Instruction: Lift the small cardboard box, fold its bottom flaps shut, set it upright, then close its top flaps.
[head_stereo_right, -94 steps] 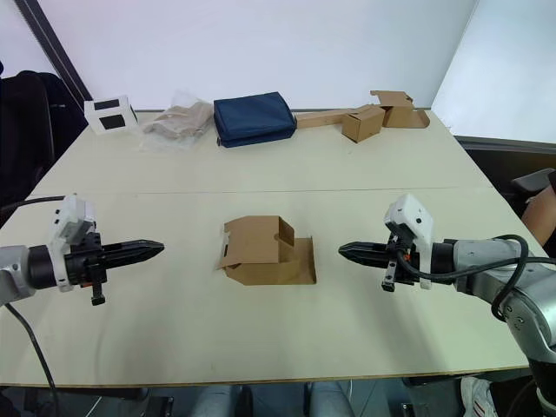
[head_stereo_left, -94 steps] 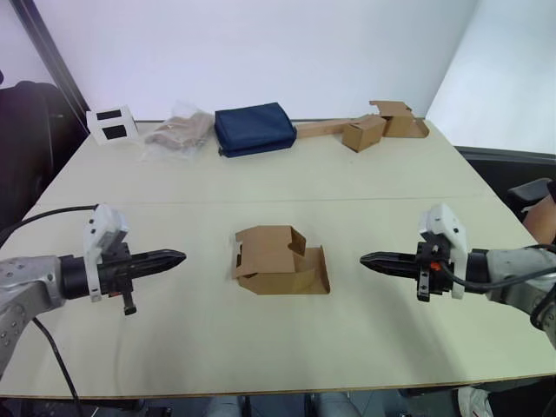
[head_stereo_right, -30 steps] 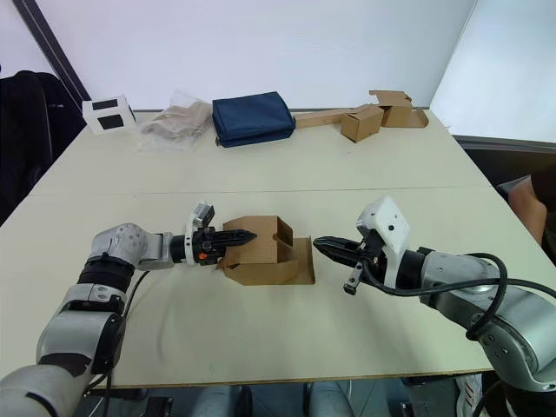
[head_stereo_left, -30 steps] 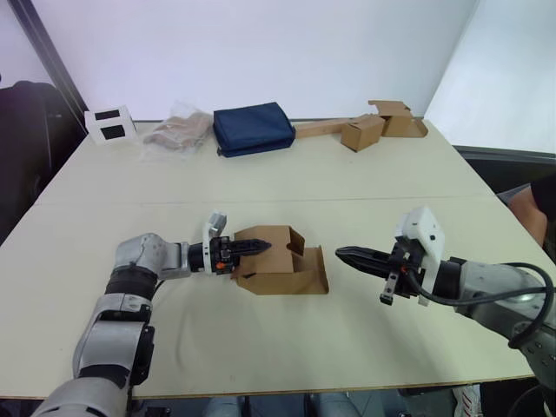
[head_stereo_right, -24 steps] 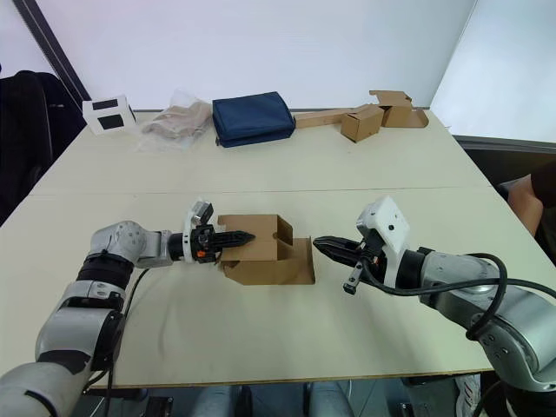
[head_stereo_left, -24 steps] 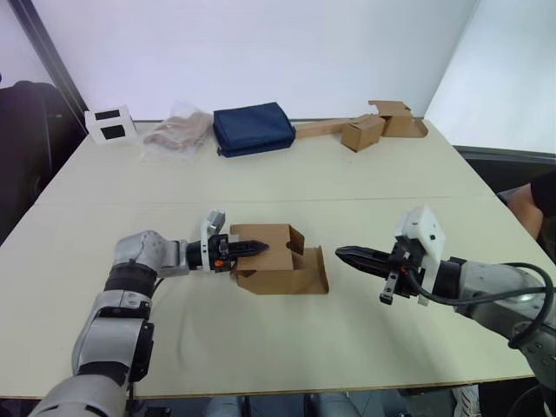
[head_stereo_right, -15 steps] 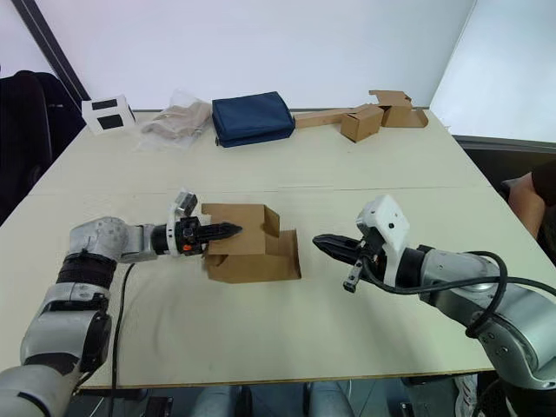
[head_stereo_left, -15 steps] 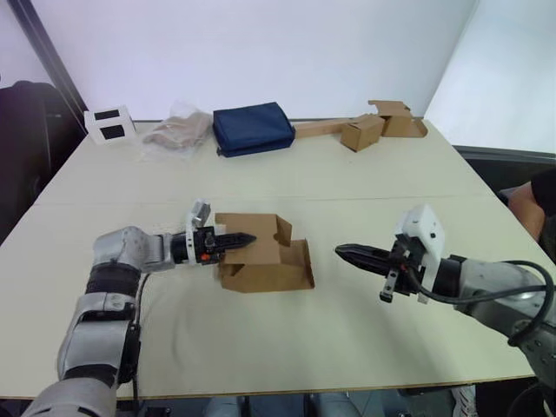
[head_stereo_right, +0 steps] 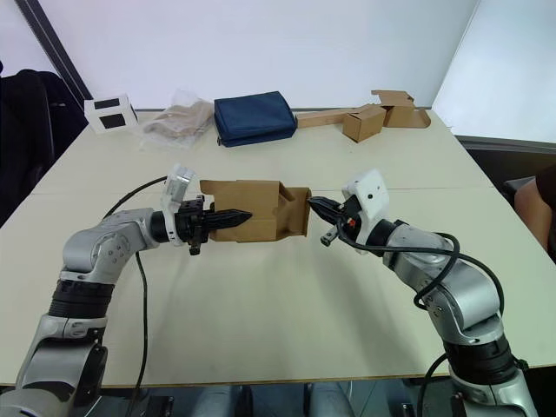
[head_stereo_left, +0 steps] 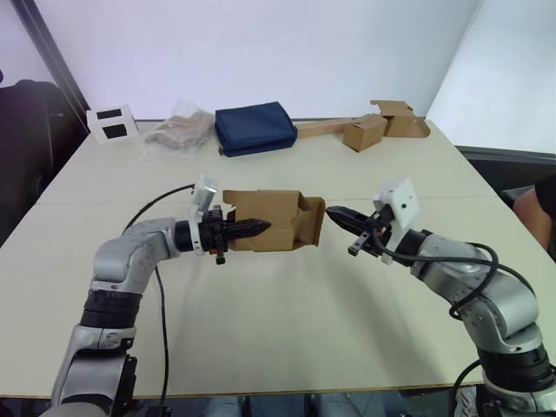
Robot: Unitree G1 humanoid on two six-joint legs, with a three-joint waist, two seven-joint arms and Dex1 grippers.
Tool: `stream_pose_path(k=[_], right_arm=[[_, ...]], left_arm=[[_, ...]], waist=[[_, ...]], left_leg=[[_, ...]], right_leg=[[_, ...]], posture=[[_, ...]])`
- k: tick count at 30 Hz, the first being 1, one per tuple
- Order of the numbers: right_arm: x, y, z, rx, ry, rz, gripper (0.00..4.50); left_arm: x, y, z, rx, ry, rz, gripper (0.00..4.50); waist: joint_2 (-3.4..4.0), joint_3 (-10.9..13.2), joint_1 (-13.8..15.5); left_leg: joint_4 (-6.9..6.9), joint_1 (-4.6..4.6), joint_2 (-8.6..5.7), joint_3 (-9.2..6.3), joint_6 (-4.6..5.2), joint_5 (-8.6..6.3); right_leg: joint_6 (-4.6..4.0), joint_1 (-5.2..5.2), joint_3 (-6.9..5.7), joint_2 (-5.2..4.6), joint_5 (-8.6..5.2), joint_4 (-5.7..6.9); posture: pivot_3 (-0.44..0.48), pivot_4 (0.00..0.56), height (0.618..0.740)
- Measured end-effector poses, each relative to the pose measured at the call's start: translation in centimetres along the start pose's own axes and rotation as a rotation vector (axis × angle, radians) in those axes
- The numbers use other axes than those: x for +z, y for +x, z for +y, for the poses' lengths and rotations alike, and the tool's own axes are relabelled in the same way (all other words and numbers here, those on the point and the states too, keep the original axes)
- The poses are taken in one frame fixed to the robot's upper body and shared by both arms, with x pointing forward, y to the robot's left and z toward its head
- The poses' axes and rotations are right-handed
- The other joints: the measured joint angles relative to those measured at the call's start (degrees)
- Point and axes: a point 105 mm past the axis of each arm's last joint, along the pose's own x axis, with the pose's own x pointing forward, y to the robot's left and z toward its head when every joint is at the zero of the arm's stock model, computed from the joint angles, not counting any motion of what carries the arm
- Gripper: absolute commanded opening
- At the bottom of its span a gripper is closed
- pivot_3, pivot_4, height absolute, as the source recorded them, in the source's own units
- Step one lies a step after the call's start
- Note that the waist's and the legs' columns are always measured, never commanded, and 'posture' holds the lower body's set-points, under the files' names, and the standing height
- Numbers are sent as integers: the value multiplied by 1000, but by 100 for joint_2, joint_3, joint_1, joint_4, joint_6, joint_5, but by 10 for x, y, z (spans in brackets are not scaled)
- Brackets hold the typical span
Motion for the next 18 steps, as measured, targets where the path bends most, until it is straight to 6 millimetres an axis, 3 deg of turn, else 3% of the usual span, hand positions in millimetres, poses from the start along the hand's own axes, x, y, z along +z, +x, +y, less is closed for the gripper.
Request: stream_pose_path(k=[18], right_arm=[[2,17,15,59,30,-42,0]], left_arm=[[-2,5,-5,-45,110,39,17]], waist=[[1,0,-6]], left_leg=[[0,2,3,-2,0,0]], right_leg=[[0,0,0,5,0,3]], posture=[[0,150,740]])
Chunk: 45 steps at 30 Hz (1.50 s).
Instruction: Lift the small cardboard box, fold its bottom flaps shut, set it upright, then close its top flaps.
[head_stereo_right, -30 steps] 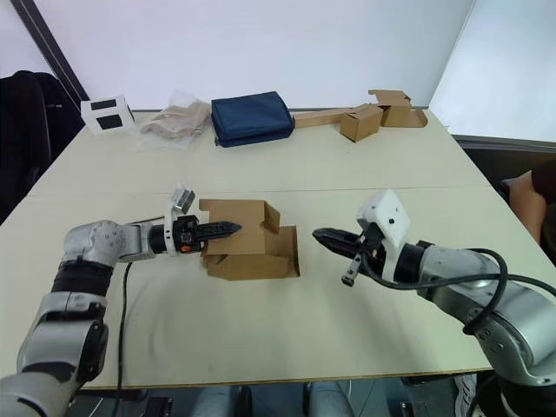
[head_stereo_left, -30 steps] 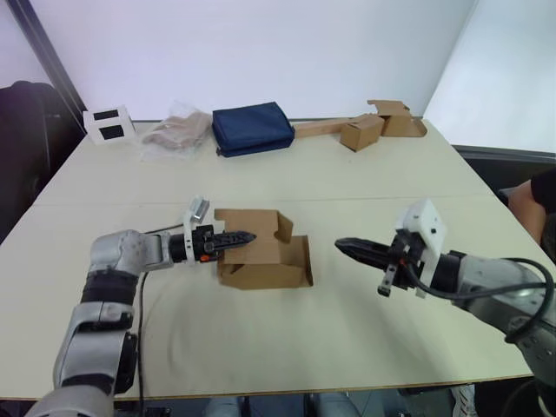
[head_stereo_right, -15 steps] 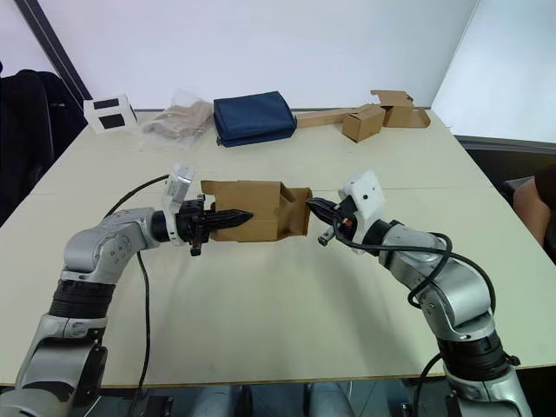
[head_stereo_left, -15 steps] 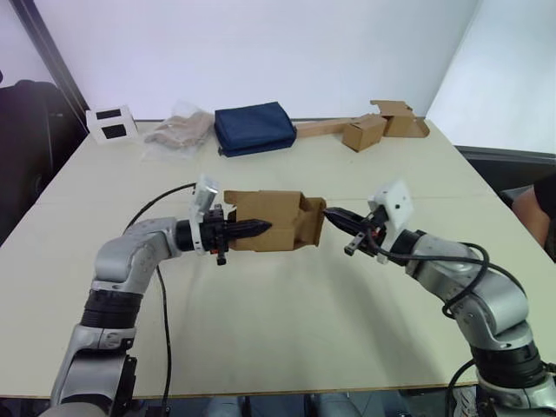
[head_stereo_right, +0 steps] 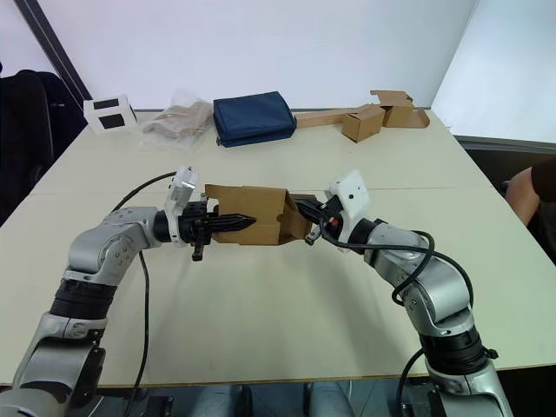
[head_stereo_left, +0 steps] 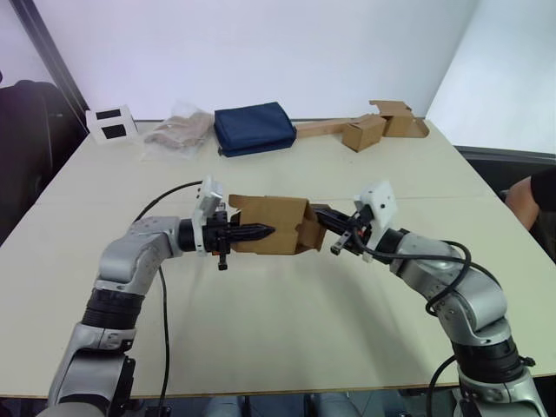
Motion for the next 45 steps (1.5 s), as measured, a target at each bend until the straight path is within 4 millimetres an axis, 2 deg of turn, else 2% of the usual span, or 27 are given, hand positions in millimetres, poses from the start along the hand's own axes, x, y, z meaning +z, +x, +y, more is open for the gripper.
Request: stream_pose_path(k=[21,27,40,45], right_arm=[[9,18,26,84,13,-45,0],[10,18,29,88,22,-44,0],[3,-9,12,47,26,-1,0],[-19,-29,10,22,68,65,0]], left_arm=[[5,1,-17,-106,-87,23,17],[3,0,-11,-74,-68,12,17],[3,1,1,-2,-63,-6,17],[12,0,4,12,-51,-32,17]], waist=[[0,0,-7],[0,0,-6],[0,0,-1],[0,0,10]], left_leg=[[-1,0,1,-1,0,0],[-1,1,1,-2,0,0],[-1,0,1,-1,0,0],[-1,-1,0,-2,0,0]], right_leg=[[0,0,0,0,0,0],[-1,0,-1,1,0,1],[0,0,-1,1,0,0],[1,0,-1,1,0,-1]], posture=[[0,150,740],[0,150,740],[0,150,740],[0,150,740]])
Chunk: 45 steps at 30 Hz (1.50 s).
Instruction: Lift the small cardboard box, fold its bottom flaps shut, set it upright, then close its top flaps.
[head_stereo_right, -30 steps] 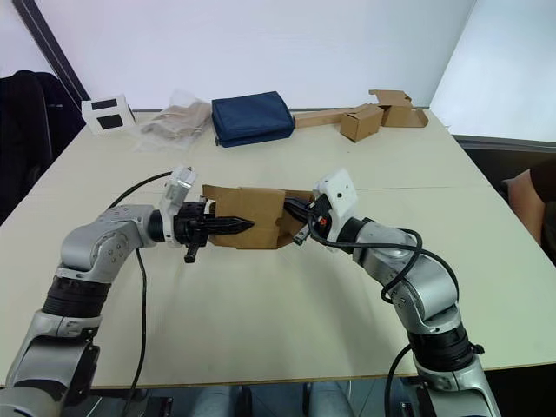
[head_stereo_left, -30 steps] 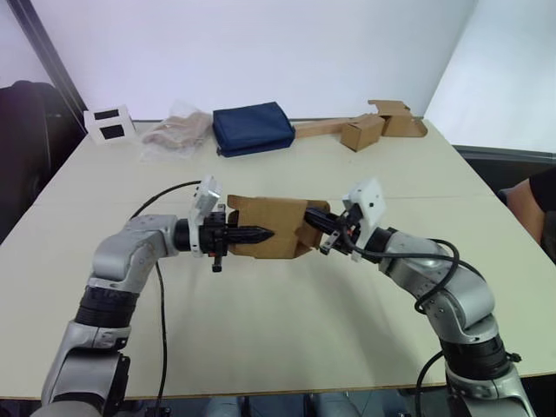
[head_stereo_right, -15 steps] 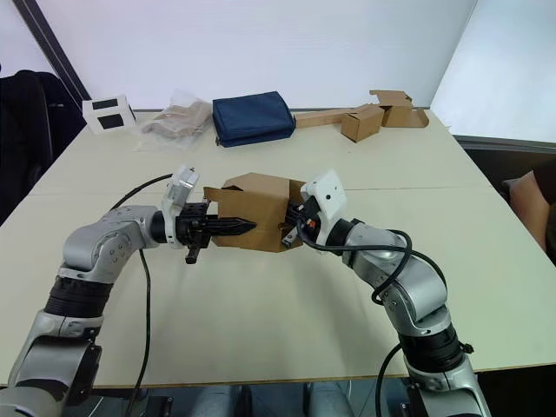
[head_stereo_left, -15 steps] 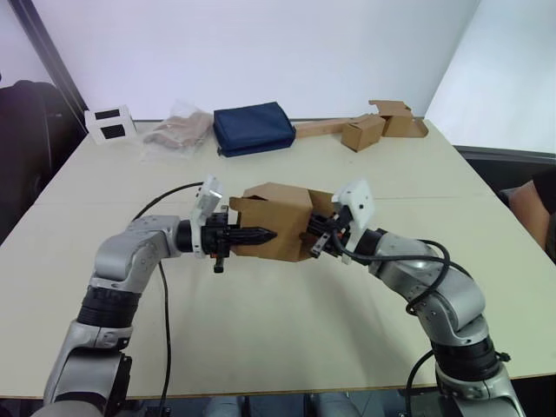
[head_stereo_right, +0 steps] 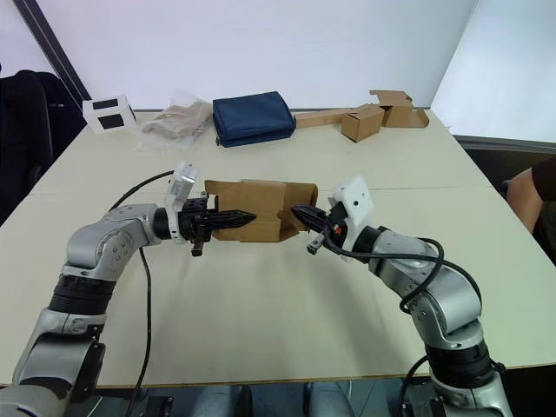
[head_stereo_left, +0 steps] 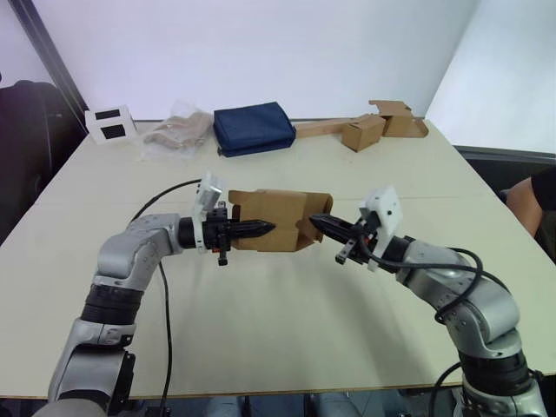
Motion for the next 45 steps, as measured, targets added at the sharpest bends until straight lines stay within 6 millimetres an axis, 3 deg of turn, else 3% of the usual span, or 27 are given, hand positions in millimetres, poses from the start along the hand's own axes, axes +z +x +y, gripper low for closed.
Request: stream_pose_path(k=[4,10,19,24,31,45], right_arm=[[-12,-5,1,-7,33,26,0],[-17,0,-10,-33,38,25,0],[-2,22,-9,20,14,-21,0],[6,29,1,84,21,-49,0],[11,31,15,162,56,-47,0],[17,23,18,180,69,-48,0]], left_arm=[[12,0,0,2,12,-30,17],[12,1,-3,-13,-12,-32,17],[14,3,-7,-30,-18,-33,17],[17,5,-11,-43,-26,-41,17],[19,8,-12,-35,-25,-45,17],[24,9,-13,-47,-20,-66,17]], waist=[[1,0,-30],[1,0,-19],[1,0,-17],[1,0,-9],[1,0,-12],[1,0,-11]], left_leg=[[0,3,0,3,0,0],[-1,3,0,1,0,0],[0,2,0,1,0,0],[-2,1,0,-3,0,0],[-1,2,0,-3,0,0],[-1,2,0,-2,0,0]], right_leg=[[0,0,3,0,0,0],[0,0,2,3,0,0],[0,0,2,2,0,0],[2,0,-1,2,1,0],[1,0,0,2,1,2],[1,0,0,1,1,1]], posture=[[0,150,740],[0,150,740],[0,150,740],[0,150,740],[0,150,740],[0,150,740]])
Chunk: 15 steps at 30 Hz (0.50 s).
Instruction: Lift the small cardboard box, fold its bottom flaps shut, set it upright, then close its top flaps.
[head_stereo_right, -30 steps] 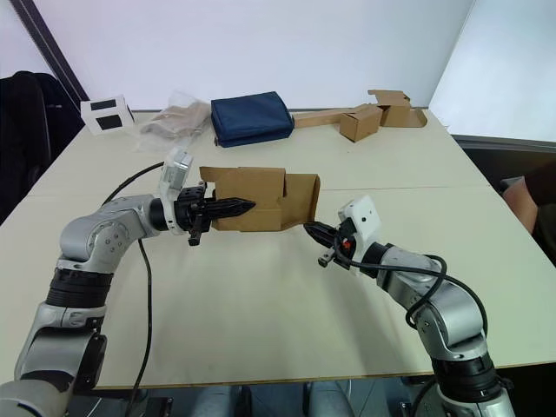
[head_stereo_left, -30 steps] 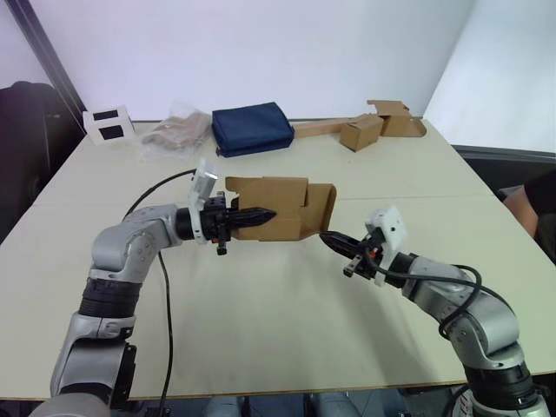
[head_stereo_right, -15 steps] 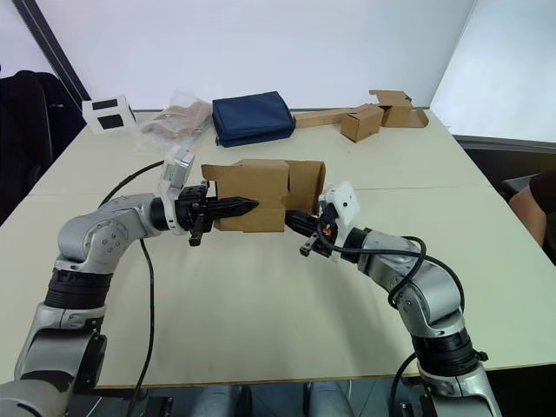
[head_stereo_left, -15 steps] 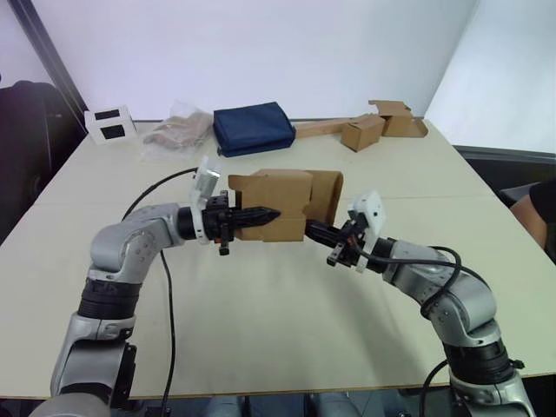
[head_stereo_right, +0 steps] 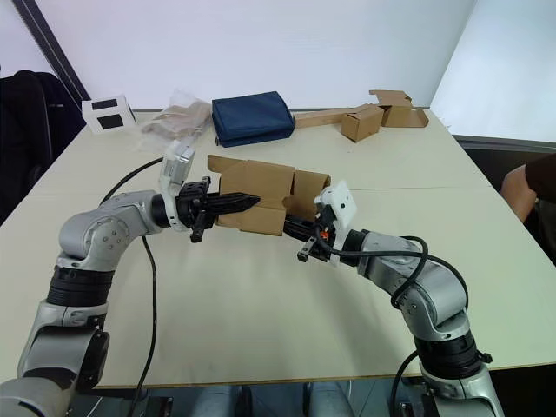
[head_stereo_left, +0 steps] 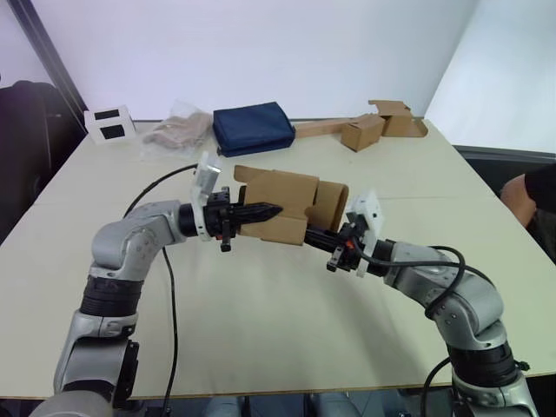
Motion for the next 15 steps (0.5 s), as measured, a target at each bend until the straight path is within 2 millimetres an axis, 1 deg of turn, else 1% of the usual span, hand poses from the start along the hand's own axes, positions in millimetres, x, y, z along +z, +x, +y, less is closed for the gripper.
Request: stream_pose_path(k=[2,3,6,10,13,15], right_arm=[[1,-5,-2,-12,10,-6,0],[2,-15,-6,-35,45,-30,0],[5,-34,-18,-101,102,-74,0],[15,-54,-28,-130,197,-171,0],[22,-66,-38,-148,276,-258,743],[23,-70,-42,-147,333,-303,1453]], left_arm=[[0,0,0,0,1,-2,17],[1,-1,0,3,2,-2,17],[3,-5,1,13,7,-10,17],[4,-7,0,12,3,-21,17],[2,-8,0,10,-11,-25,0],[3,-8,-1,10,-10,-28,0]], waist=[[0,0,9],[0,0,20],[0,0,8],[0,0,-7],[0,0,-6],[0,0,-6]], left_leg=[[0,-1,0,0,0,0],[0,-2,0,-2,0,0],[0,-2,-1,2,0,0],[0,1,1,1,0,0],[-1,1,2,-1,0,0],[-1,0,2,0,0,0]], right_leg=[[0,0,0,0,0,0],[0,0,-1,-1,0,-1],[0,0,1,-3,0,-2],[0,1,1,0,0,-1],[0,1,1,2,0,0],[0,1,1,2,0,0]], posture=[[0,150,740],[0,150,740],[0,150,740],[0,150,740],[0,150,740],[0,150,740]])
